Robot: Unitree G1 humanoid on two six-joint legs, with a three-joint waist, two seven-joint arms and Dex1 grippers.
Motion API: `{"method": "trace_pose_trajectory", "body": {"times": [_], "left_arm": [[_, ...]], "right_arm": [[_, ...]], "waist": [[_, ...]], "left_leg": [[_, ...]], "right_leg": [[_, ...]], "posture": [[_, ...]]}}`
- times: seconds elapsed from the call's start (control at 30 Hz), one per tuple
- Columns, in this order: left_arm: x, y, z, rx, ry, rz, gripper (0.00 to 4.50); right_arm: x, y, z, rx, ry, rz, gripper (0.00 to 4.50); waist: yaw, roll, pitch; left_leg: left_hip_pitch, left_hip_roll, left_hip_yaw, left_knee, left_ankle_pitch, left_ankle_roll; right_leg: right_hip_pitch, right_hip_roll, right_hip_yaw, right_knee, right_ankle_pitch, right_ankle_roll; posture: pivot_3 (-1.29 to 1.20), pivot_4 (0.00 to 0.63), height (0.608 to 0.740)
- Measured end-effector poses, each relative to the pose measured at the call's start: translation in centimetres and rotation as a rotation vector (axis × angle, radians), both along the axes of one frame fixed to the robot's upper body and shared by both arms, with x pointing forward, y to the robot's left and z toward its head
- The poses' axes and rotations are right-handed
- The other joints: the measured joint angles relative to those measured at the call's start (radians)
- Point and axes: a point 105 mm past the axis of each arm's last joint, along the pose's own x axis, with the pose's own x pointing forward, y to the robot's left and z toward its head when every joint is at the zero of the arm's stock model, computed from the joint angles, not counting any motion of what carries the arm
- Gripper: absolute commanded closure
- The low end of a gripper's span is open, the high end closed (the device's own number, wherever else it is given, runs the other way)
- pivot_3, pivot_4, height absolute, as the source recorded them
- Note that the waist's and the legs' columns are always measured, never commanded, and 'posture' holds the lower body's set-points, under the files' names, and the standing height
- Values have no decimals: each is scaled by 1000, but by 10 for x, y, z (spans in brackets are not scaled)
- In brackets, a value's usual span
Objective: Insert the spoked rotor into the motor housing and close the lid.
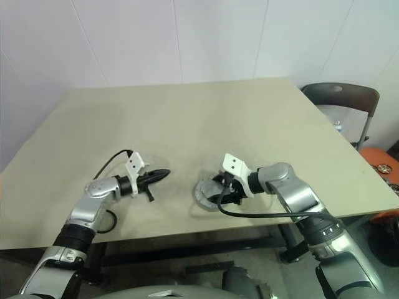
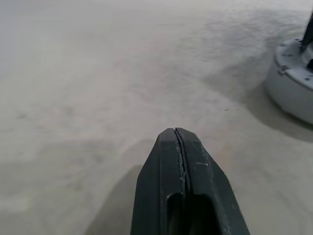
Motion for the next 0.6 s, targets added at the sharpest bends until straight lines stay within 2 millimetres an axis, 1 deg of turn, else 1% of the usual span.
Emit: {"method": "trace_pose_trajectory", "body": {"times": [0.1,0.23,0.33,0.47,0.6], "left_arm": [[1,-11,2,-13,-2,-33,4500],[2,-35,9,-36,-13,-116,4500],[2,-52,9,-48,-1,-180,4500],[0,-74,18,-62,1,-294,4500],[-5,-80,22,-74,35,-368,4500]], "right_arm": [[0,0,-1,1,-1,0,1468],[0,-1,-1,0,-2,0,1468],[0,-1,0,-1,-3,-1,1468],[1,0,1,-1,-8,-1,1468],[2,0,1,-1,-11,1,1468]], "waist": [[1,0,0],[0,0,0],[1,0,0],[0,0,0],[-1,0,0]], "left_leg": [[0,0,0,0,0,0],[1,0,0,0,0,1],[1,0,0,0,0,0],[1,0,0,0,0,0],[1,0,0,0,0,1]], "right_leg": [[0,0,0,0,0,0],[2,0,0,0,0,0],[2,0,0,0,0,1],[2,0,0,0,0,1],[2,0,0,0,-1,1]], "posture": [[0,0,740],[0,0,740],[0,0,740],[0,0,740],[0,0,740]]}}
